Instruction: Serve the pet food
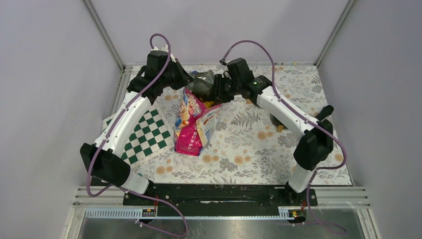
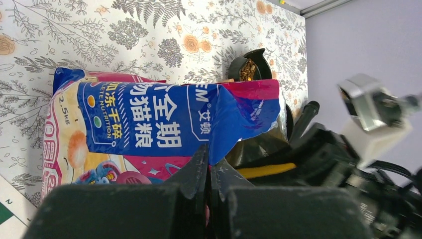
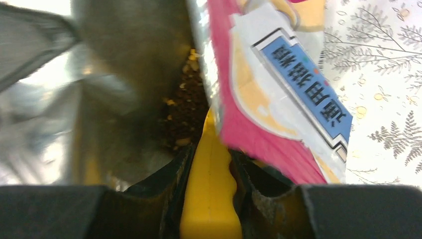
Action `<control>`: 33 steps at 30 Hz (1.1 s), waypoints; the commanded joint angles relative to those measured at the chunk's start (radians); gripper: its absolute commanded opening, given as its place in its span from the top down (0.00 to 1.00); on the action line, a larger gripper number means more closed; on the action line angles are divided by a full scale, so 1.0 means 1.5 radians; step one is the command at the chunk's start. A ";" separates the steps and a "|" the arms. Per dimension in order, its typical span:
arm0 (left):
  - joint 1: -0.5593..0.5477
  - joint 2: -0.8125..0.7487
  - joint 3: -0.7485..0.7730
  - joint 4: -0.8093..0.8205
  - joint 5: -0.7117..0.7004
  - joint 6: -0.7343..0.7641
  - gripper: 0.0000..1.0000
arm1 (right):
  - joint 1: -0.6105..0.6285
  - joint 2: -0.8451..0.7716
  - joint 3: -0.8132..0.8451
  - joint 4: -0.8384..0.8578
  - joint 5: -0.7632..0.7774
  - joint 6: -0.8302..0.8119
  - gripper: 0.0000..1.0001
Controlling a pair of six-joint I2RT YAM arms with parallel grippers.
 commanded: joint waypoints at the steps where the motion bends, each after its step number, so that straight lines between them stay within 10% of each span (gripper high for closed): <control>1: -0.006 0.002 0.024 0.064 0.003 -0.020 1.00 | 0.008 0.031 0.011 -0.026 0.041 -0.038 1.00; 22: 0.005 0.014 0.043 0.038 -0.005 -0.008 1.00 | -0.026 0.078 -0.108 0.360 -0.378 0.223 1.00; 33: 0.027 0.001 0.035 0.033 -0.024 0.010 1.00 | -0.080 -0.006 -0.161 0.514 -0.416 0.405 1.00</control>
